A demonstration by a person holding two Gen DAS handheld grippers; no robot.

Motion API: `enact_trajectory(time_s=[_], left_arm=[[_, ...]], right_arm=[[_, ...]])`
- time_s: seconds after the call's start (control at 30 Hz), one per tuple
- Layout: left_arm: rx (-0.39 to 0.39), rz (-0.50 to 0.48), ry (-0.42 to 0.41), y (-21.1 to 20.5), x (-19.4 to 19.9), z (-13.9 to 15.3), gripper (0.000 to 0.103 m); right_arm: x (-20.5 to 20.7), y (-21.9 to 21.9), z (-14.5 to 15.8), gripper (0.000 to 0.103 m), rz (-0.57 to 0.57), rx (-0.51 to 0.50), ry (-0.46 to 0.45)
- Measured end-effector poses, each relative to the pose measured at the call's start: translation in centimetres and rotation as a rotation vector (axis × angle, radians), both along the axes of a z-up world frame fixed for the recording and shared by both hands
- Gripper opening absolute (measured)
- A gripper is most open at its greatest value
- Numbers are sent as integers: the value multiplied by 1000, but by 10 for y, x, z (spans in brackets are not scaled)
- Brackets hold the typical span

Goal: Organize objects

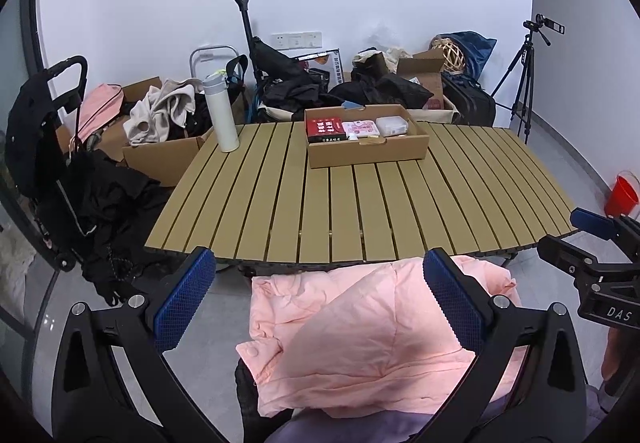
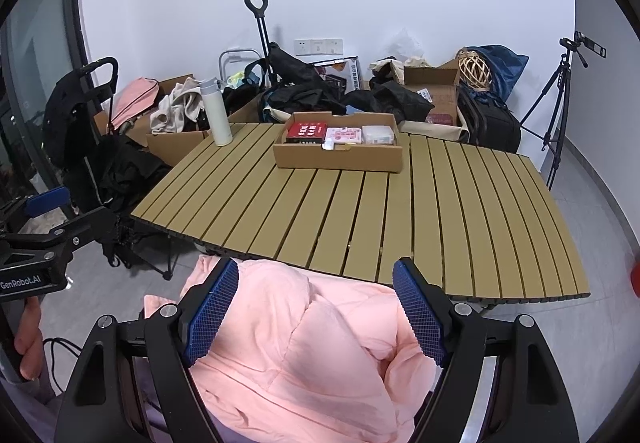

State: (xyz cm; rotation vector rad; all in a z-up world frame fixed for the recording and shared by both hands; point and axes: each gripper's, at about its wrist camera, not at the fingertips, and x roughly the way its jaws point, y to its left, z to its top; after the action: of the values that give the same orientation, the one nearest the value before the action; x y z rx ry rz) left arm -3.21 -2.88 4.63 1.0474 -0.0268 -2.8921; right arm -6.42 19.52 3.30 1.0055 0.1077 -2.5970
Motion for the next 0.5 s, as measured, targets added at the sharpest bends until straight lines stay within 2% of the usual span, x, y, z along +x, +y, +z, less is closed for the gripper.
enact_trajectory(time_s=[0.2,0.5], left_arm=[[17,0,-21,-2,-1,-2,103],[-1,16,-27,1,-2,-5,103]], right_arm=[[-2,0,-3,83,1,10,-15],[-4,1,-5,83,-4,13,-21]])
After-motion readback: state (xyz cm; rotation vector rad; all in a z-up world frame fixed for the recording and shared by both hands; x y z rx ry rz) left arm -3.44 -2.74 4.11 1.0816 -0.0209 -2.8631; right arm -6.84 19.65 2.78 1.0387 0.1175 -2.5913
